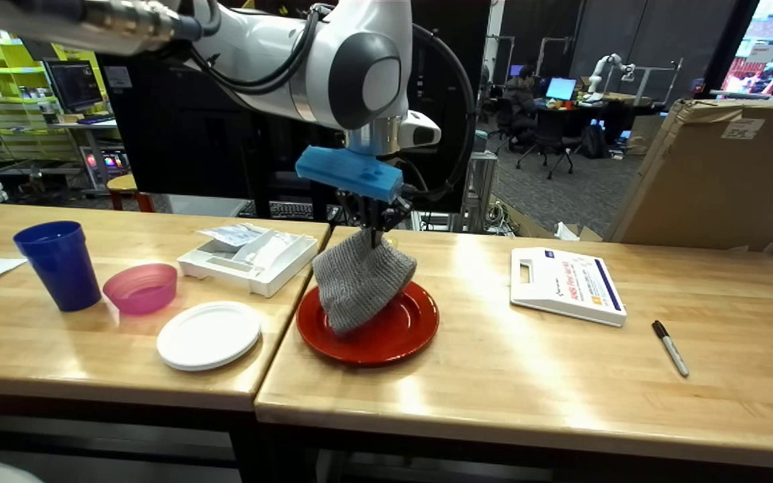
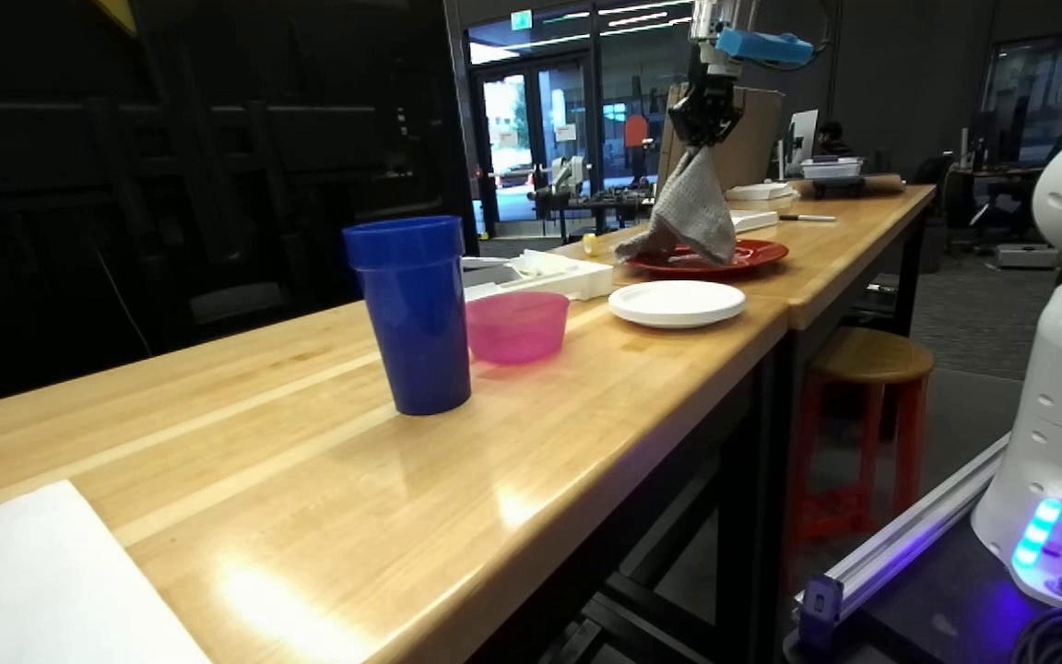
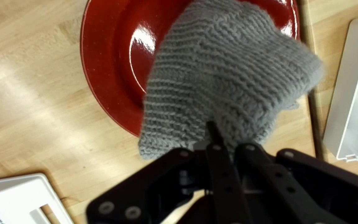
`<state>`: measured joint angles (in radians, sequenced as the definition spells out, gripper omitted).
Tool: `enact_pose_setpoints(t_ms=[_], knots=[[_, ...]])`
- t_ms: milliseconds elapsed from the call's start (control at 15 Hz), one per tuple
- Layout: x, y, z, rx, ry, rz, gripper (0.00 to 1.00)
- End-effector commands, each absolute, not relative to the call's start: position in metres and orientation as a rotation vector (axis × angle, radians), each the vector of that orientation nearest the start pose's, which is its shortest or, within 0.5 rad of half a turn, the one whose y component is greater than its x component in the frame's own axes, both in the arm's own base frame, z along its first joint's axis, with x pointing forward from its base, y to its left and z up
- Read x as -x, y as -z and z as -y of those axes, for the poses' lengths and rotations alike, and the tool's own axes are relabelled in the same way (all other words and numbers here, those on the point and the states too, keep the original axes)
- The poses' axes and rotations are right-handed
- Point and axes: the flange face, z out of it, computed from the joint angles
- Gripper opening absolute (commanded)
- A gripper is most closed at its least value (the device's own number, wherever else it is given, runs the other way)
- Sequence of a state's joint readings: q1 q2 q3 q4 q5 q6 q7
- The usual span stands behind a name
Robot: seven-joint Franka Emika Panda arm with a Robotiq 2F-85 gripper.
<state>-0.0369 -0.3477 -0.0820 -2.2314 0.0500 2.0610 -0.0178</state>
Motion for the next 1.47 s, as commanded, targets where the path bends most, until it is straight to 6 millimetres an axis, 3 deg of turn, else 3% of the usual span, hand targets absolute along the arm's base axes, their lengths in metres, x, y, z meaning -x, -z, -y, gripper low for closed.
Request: enact_pose_setpoints(t_ms=[0, 467, 1400], knots=[[-0.459, -0.511, 0.057, 3.059, 0.2, -0.17, 0.01], [-0.472, -0.482, 0.058, 3.068, 0.124, -0.166, 0.01], [-0.515, -0.457, 0.062, 3.092, 0.151, -0.161, 0.01]])
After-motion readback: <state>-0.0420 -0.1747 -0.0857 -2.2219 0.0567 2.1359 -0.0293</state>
